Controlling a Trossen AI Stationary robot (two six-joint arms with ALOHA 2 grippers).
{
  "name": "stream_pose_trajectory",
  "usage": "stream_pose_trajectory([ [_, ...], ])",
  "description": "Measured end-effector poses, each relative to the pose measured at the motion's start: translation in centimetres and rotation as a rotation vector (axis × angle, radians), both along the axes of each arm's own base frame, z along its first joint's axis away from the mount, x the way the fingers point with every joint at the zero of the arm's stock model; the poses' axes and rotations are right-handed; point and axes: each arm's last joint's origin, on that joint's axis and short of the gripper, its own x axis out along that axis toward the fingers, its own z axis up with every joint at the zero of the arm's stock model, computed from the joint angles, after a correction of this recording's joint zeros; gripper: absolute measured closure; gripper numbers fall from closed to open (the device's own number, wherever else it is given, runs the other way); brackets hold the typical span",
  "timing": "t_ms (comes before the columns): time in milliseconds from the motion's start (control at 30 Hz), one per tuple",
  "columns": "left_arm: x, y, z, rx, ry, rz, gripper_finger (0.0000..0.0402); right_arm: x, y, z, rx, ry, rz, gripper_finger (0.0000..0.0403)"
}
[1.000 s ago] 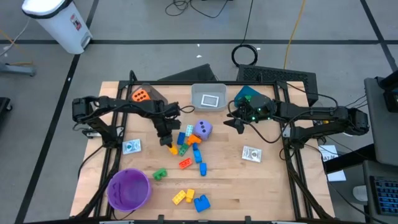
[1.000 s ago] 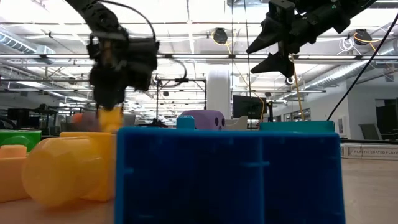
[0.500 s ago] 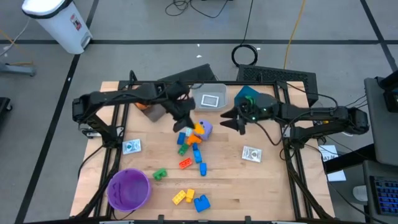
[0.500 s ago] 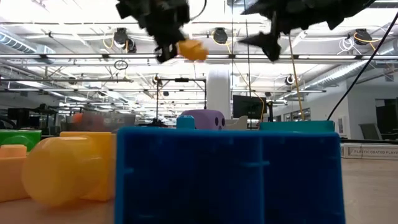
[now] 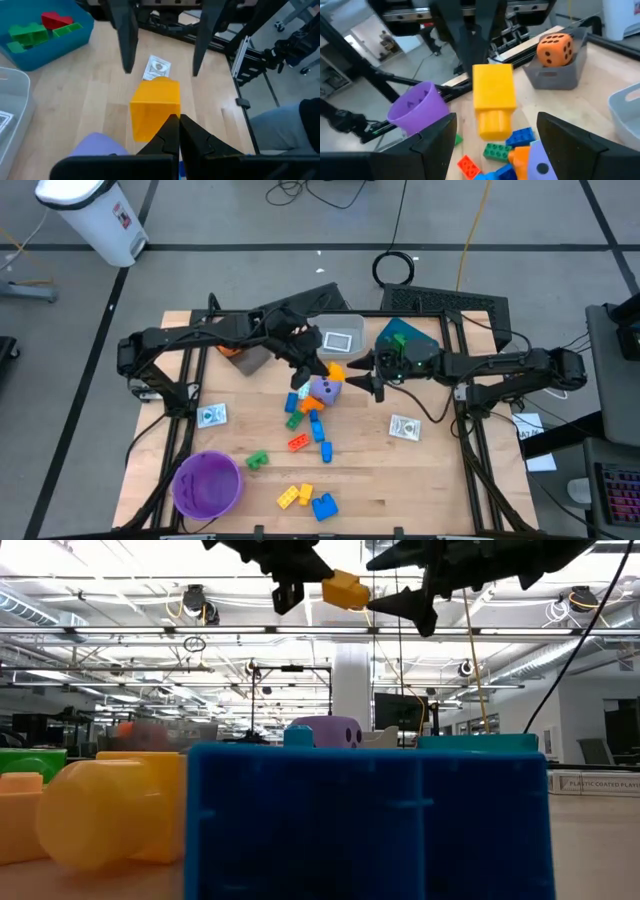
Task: Pick & Place Toys
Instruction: Put the yellow game piece into the blue bin
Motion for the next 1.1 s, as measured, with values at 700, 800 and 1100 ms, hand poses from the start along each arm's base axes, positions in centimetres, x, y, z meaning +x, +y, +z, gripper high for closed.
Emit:
stream_pose_trajectory([
  [700, 0.4, -0.3, 0.4, 0.034, -0.054, 0.021, 0.0397, 1.9, -0.1, -1.1, 0.013, -0.047, -0.035, 0.0166],
  [800, 0.4, -0.4, 0.4, 0.036, -0.052, 0.019, 0.0399, 1.9, 0.0, -1.1, 0.015, -0.050, -0.031, 0.0193],
  [1100, 0.4, -0.4, 0.4, 0.023, -0.051, 0.019, 0.0385, 1.9, 0.1, -1.1, 0.023, -0.049, 0.040, 0.0278],
])
